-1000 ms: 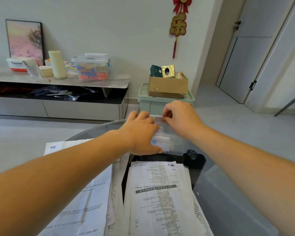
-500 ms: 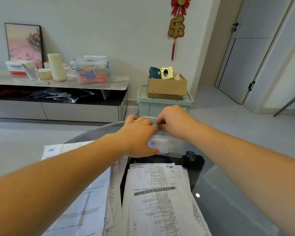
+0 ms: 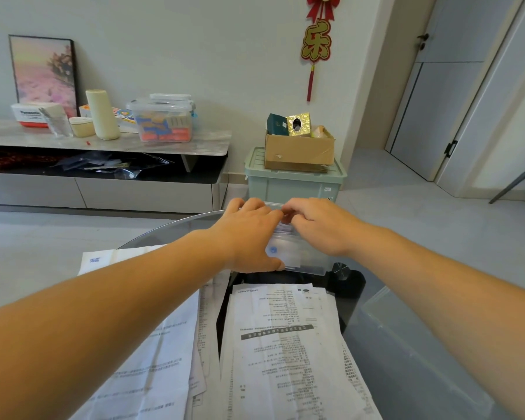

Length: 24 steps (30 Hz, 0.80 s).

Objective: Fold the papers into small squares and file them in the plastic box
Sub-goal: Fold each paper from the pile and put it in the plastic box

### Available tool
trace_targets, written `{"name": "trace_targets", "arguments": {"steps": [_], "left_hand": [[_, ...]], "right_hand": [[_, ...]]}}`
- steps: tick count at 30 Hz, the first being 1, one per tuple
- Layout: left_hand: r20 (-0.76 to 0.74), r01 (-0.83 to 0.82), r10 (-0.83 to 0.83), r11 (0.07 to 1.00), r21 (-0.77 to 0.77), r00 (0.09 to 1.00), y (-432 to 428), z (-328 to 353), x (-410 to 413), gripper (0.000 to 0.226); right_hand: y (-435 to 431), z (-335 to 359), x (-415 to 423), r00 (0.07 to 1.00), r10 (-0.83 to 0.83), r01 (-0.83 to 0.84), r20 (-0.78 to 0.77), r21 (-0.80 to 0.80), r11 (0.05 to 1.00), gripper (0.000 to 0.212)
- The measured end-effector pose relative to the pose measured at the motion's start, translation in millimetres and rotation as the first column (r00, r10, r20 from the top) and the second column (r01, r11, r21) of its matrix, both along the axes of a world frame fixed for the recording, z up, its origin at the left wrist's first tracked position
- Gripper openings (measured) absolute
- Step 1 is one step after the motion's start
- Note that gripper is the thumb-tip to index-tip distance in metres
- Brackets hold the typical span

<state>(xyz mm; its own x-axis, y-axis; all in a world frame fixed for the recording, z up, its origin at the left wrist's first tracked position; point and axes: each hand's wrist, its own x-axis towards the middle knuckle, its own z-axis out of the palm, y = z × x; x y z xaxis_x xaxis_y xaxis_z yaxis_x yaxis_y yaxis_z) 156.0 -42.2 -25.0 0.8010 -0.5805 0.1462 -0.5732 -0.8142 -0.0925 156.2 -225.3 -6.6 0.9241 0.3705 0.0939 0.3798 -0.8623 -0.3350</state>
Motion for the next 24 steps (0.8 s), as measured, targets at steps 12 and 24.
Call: {"name": "trace_targets", "arguments": {"steps": [12, 24], "left_hand": [[-0.024, 0.048, -0.055, 0.974, -0.222, 0.998, 18, 33, -104, 0.031], [-0.403, 0.318, -0.354, 0.935, -0.155, 0.844, 27, -3, -298, 0.048]], "right_hand": [[-15, 14, -148, 0.995, 0.086, -0.092, 0.046, 0.136, 0.986, 0.005], [-29, -31, -322, 0.915, 0.342, -0.367, -0.213, -0.09, 0.926, 0.055]]}}
